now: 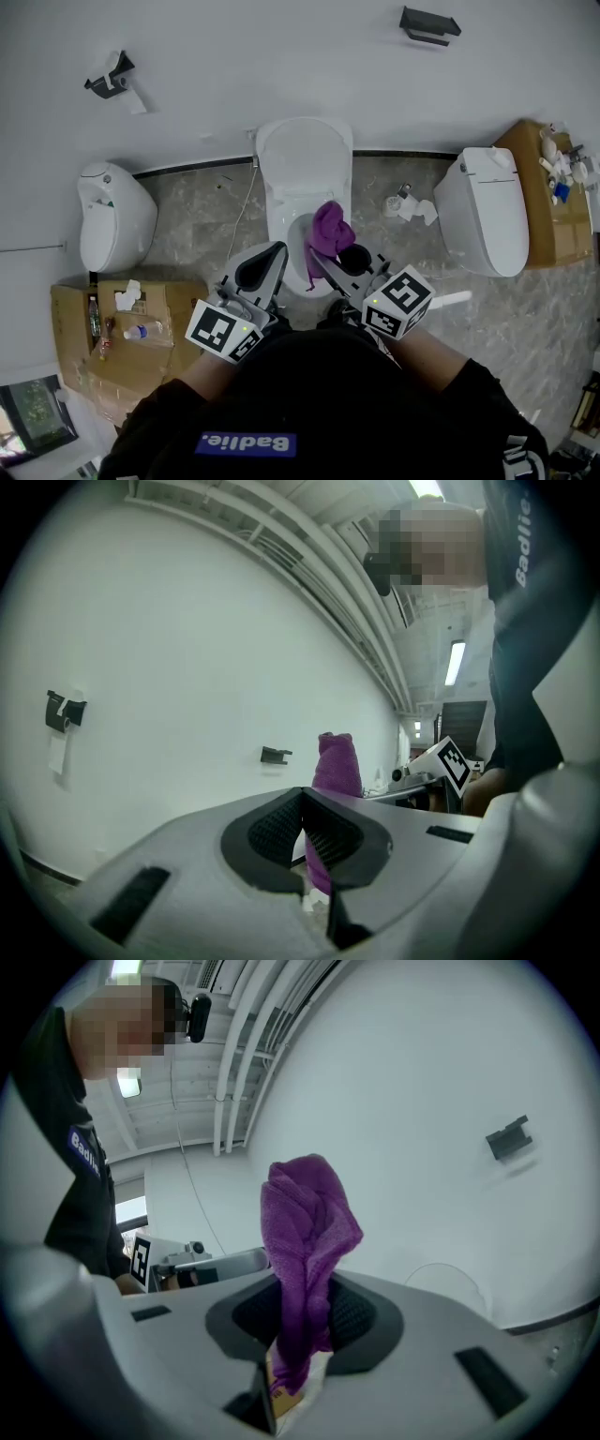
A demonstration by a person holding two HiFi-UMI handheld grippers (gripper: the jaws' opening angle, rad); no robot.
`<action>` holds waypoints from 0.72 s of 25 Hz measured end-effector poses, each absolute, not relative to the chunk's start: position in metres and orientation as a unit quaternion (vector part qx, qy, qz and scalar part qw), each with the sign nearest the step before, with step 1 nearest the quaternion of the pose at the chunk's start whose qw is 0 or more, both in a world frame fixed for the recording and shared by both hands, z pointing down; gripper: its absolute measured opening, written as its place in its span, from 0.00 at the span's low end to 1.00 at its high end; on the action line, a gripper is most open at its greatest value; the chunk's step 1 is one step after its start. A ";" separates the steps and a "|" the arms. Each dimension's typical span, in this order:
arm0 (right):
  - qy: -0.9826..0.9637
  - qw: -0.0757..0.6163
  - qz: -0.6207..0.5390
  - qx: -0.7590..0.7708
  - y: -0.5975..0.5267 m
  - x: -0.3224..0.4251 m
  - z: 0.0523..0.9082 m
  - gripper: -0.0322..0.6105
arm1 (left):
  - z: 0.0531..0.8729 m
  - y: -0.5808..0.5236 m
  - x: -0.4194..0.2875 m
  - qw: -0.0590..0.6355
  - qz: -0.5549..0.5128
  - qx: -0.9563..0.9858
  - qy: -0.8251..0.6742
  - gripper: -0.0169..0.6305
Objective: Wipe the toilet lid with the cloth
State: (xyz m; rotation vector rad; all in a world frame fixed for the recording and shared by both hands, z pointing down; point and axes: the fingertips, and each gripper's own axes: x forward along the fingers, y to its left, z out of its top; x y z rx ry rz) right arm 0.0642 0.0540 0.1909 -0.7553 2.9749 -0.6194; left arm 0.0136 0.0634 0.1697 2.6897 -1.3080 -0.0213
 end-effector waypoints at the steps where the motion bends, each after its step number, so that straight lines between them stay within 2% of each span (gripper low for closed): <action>1: 0.949 0.004 -0.197 -0.247 0.050 0.062 0.191 0.20 | 0.170 0.059 0.010 0.075 -0.009 0.899 -0.431 0.04; 7: 0.932 -0.013 -0.201 -0.302 0.036 0.029 0.201 0.20 | 0.179 0.041 -0.027 0.062 -0.008 0.921 -0.383 0.04; 18: 0.888 -0.015 -0.210 -0.408 -0.008 -0.032 0.228 0.20 | 0.213 -0.008 -0.105 0.083 0.002 0.945 -0.318 0.04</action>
